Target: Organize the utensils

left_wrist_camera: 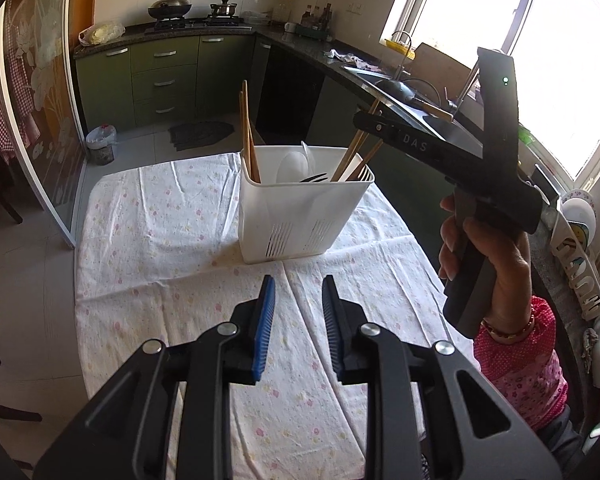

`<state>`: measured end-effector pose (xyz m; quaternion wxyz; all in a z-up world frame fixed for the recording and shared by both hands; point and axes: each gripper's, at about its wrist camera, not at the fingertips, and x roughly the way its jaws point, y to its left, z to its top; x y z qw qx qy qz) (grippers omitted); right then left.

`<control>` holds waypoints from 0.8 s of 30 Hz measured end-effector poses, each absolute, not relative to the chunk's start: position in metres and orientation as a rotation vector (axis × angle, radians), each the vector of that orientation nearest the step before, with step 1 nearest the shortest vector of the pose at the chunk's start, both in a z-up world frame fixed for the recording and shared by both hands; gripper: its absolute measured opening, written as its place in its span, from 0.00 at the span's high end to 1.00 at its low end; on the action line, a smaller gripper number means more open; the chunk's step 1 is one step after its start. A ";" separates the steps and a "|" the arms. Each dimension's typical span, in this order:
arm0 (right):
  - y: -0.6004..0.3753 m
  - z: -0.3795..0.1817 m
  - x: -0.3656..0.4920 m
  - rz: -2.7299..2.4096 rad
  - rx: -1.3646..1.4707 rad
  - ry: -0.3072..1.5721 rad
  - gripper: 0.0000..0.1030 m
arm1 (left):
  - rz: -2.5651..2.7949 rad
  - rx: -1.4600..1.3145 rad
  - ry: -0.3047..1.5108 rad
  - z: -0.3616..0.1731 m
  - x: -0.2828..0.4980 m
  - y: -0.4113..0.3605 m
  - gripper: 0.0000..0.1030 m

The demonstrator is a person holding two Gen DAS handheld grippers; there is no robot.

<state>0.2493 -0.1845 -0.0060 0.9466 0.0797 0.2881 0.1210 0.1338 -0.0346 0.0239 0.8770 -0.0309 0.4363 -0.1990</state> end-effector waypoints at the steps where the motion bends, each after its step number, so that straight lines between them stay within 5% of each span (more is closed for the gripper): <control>1: -0.185 -0.006 0.246 0.245 0.162 0.579 0.66 | -0.413 -0.064 0.912 0.023 0.134 -0.034 0.78; 5: -0.187 0.000 0.230 0.267 0.177 0.556 0.47 | -0.401 -0.067 0.892 0.025 0.133 -0.033 0.69; 8: -0.190 0.012 0.202 0.300 0.186 0.497 0.05 | -0.357 -0.033 0.819 0.032 0.123 -0.031 0.36; 9: -0.190 0.014 0.190 0.313 0.178 0.477 0.04 | -0.330 -0.012 0.785 0.033 0.119 -0.031 0.23; 11: -0.190 0.018 0.165 0.321 0.157 0.448 0.04 | -0.282 0.023 0.715 0.037 0.108 -0.030 0.14; 24: -0.204 -0.022 -0.012 0.209 0.094 0.229 0.04 | -0.062 -0.041 0.547 0.012 0.048 -0.008 0.06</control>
